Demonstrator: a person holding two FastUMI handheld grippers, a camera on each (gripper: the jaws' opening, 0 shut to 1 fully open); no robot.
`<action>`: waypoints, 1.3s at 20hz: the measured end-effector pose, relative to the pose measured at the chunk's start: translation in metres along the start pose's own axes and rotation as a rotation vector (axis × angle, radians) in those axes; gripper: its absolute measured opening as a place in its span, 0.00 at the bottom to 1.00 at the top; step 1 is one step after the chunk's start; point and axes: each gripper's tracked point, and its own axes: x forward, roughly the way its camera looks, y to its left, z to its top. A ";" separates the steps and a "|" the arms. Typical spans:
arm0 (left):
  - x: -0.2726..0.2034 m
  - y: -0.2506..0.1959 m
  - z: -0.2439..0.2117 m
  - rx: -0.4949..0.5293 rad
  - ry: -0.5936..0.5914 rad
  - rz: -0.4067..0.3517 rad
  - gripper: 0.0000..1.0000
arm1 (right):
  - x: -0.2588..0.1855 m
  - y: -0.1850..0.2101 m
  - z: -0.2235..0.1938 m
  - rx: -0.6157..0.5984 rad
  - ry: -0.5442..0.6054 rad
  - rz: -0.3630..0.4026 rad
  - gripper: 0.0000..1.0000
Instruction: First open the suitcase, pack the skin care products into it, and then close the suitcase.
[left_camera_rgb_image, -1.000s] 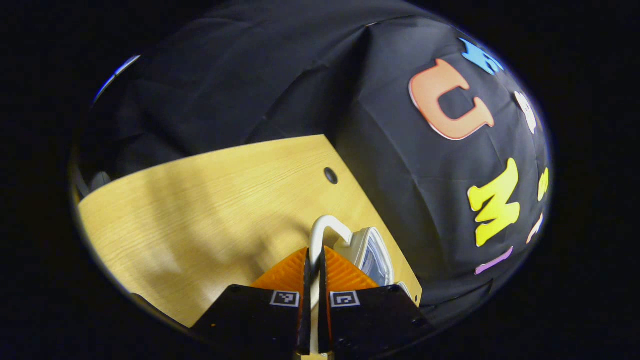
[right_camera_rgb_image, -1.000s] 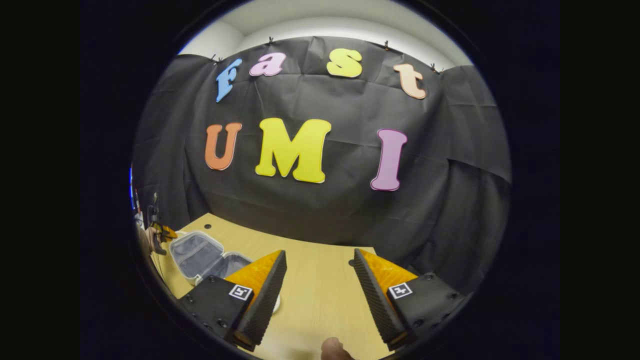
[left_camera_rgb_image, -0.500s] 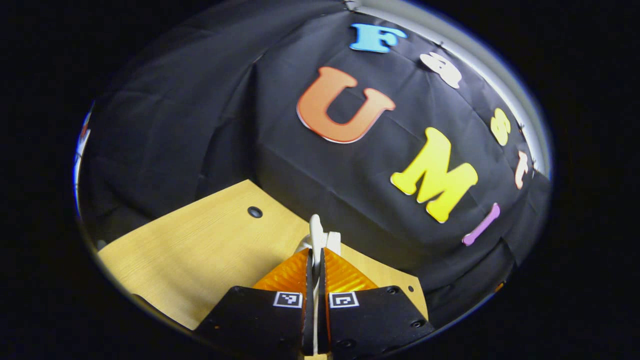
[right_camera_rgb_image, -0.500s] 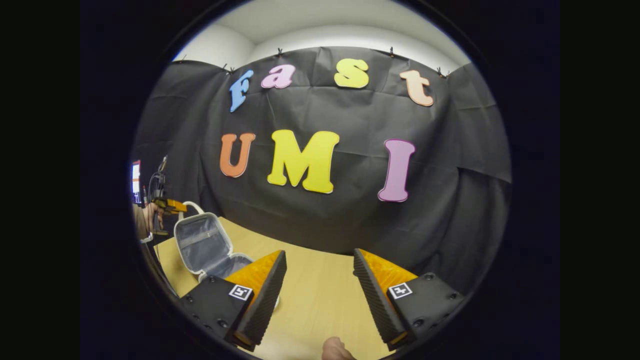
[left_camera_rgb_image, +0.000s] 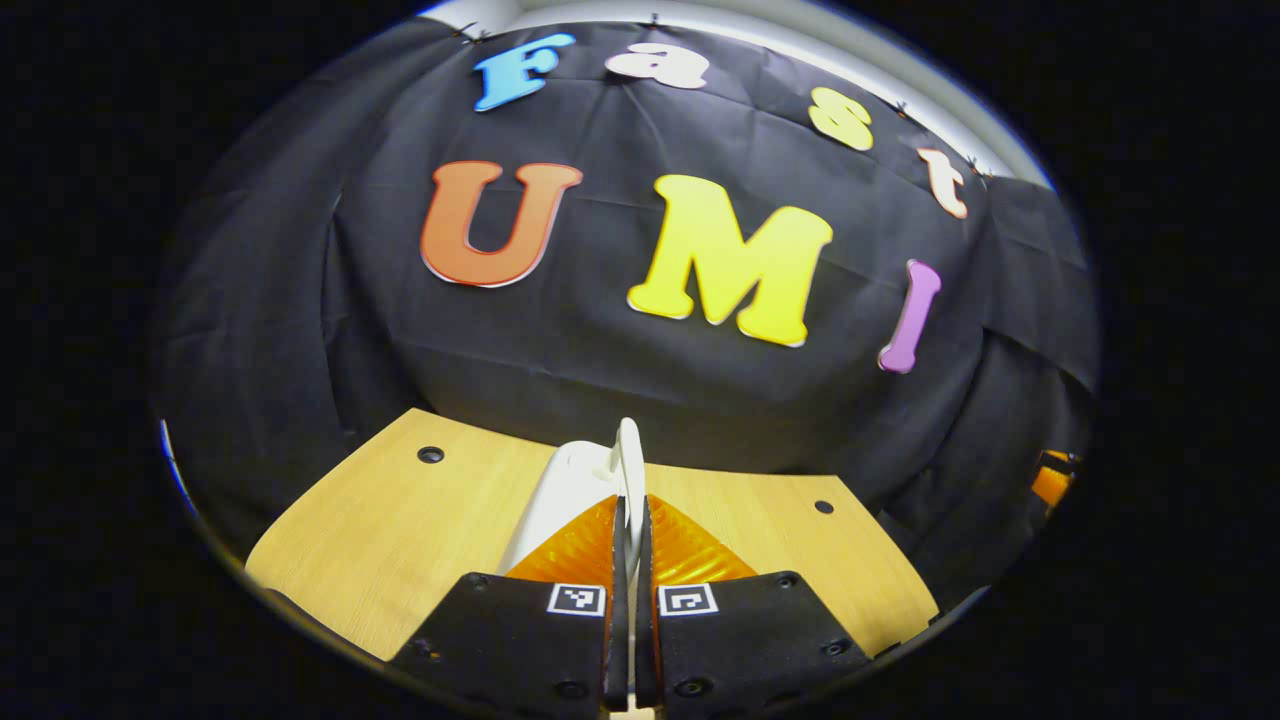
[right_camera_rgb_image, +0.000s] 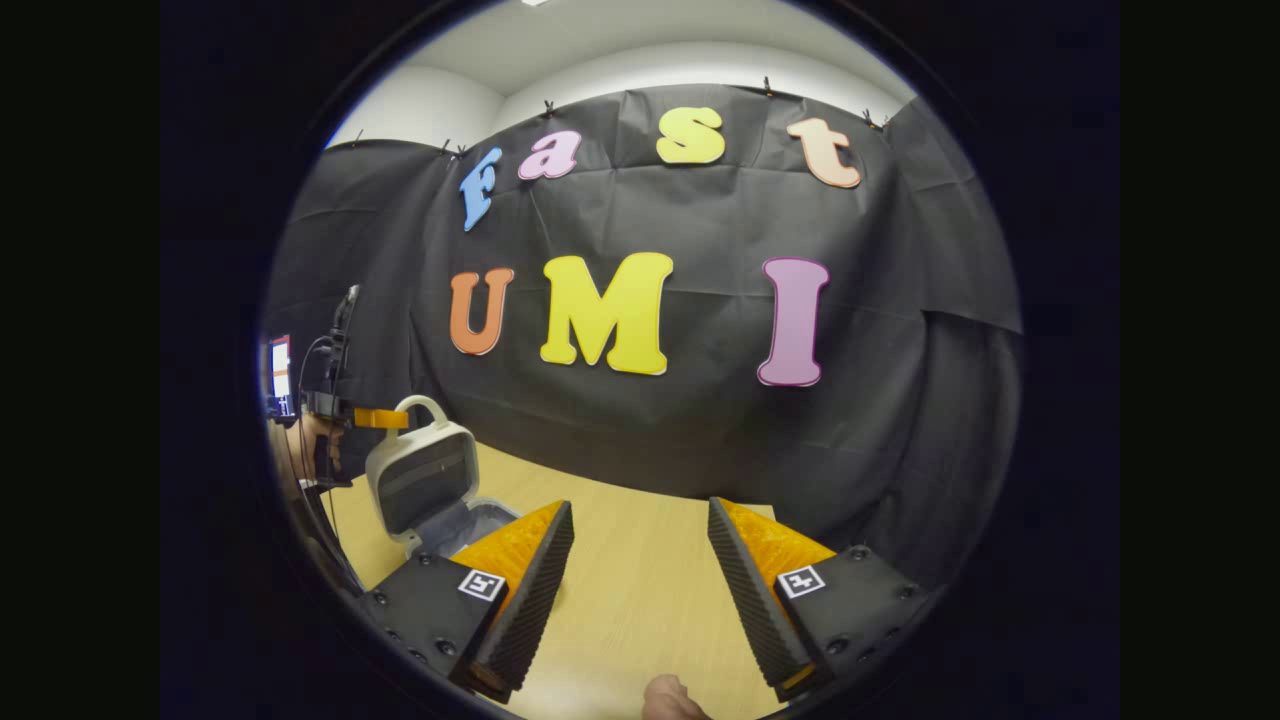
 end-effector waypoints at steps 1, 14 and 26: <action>0.001 -0.021 -0.008 0.028 0.008 0.005 0.05 | -0.001 -0.004 -0.002 0.001 0.001 0.003 0.80; 0.064 -0.145 -0.165 0.360 0.245 0.047 0.05 | -0.024 -0.108 -0.063 0.045 0.086 -0.082 0.80; 0.084 -0.153 -0.207 0.483 0.377 0.059 0.26 | -0.022 -0.137 -0.094 0.105 0.152 -0.158 0.80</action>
